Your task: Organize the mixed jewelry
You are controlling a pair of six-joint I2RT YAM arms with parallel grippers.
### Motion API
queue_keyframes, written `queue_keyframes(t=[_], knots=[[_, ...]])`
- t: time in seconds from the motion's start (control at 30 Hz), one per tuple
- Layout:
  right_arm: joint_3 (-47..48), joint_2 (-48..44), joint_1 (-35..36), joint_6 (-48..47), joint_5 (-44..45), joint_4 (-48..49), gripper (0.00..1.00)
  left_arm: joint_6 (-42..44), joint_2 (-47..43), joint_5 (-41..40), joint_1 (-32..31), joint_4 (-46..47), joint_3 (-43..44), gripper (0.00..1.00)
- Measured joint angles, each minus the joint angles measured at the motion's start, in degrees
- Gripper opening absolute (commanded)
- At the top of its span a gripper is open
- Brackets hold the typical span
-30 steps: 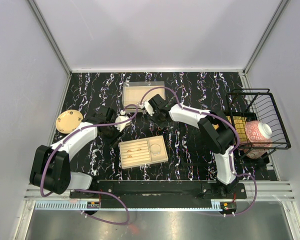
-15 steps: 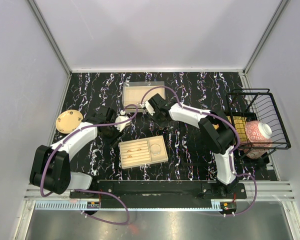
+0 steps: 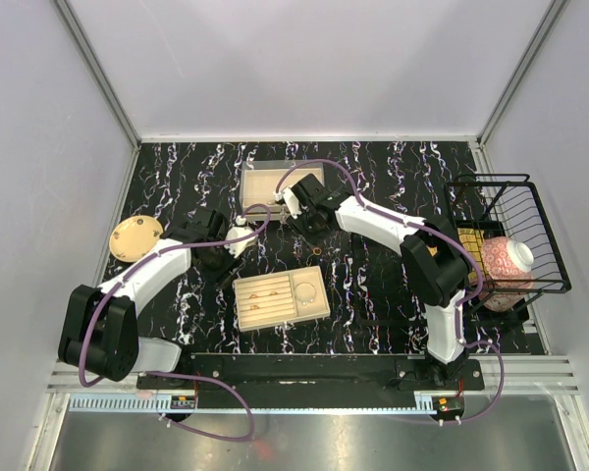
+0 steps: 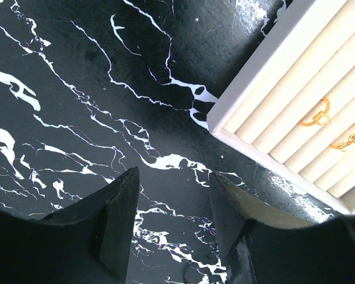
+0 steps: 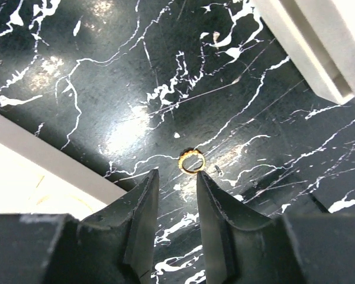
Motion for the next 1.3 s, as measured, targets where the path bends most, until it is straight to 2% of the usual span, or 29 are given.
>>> queue_keyframes(t=[1.3], knots=[[-2.56,1.88,0.04,2.19,-0.85,0.85,0.35,-0.63,0.00,-0.22,0.00,-0.37,0.00,0.53]])
